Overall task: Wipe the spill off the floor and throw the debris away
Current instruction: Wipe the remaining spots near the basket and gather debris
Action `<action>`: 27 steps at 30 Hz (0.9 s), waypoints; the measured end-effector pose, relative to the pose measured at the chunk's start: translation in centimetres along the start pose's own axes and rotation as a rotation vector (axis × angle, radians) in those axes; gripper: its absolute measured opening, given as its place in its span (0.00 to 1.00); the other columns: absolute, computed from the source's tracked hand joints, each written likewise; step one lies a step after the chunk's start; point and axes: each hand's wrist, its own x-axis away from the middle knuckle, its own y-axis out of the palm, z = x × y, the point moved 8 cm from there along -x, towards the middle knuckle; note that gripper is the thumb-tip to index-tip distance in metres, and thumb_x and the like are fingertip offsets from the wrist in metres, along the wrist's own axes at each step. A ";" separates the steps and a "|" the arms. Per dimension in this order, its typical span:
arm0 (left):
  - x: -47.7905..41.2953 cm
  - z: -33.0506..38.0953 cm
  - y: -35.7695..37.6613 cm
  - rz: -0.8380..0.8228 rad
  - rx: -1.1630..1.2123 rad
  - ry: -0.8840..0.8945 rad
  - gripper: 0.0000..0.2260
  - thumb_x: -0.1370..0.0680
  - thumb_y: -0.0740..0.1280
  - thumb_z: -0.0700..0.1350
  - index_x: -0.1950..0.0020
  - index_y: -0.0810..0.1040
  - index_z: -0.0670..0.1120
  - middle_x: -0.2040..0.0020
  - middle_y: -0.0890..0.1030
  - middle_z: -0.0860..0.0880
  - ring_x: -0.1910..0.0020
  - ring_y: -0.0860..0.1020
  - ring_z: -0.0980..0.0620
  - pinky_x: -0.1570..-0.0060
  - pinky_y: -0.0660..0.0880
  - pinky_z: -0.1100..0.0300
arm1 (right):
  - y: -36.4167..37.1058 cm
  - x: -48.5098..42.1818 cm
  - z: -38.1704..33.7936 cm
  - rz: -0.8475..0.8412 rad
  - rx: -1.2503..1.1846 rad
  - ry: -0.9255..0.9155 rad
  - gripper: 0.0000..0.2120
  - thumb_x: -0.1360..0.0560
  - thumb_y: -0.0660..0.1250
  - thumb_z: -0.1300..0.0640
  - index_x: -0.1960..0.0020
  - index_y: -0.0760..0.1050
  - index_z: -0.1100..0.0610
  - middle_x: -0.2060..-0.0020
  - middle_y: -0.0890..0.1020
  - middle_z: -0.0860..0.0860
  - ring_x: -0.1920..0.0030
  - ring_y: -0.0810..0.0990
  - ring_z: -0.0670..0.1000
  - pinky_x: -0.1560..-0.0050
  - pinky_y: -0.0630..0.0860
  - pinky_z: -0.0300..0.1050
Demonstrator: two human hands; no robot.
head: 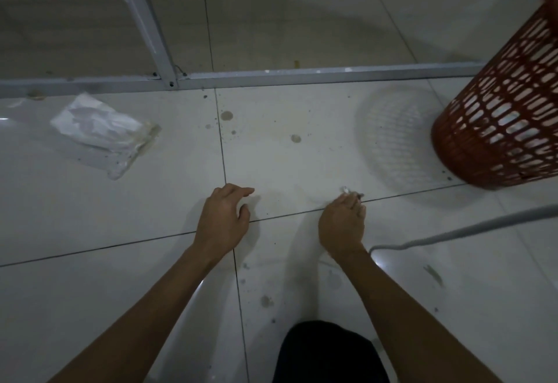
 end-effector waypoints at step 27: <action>0.2 2.2 2.7 -0.048 0.017 0.015 0.15 0.26 0.64 0.34 0.41 0.78 0.42 0.46 0.80 0.42 0.47 0.76 0.43 0.45 0.71 0.53 | -0.5 2.6 -1.2 0.212 0.077 -0.495 0.29 0.49 0.81 0.71 0.49 0.79 0.72 0.52 0.82 0.69 0.51 0.82 0.66 0.55 0.81 0.55</action>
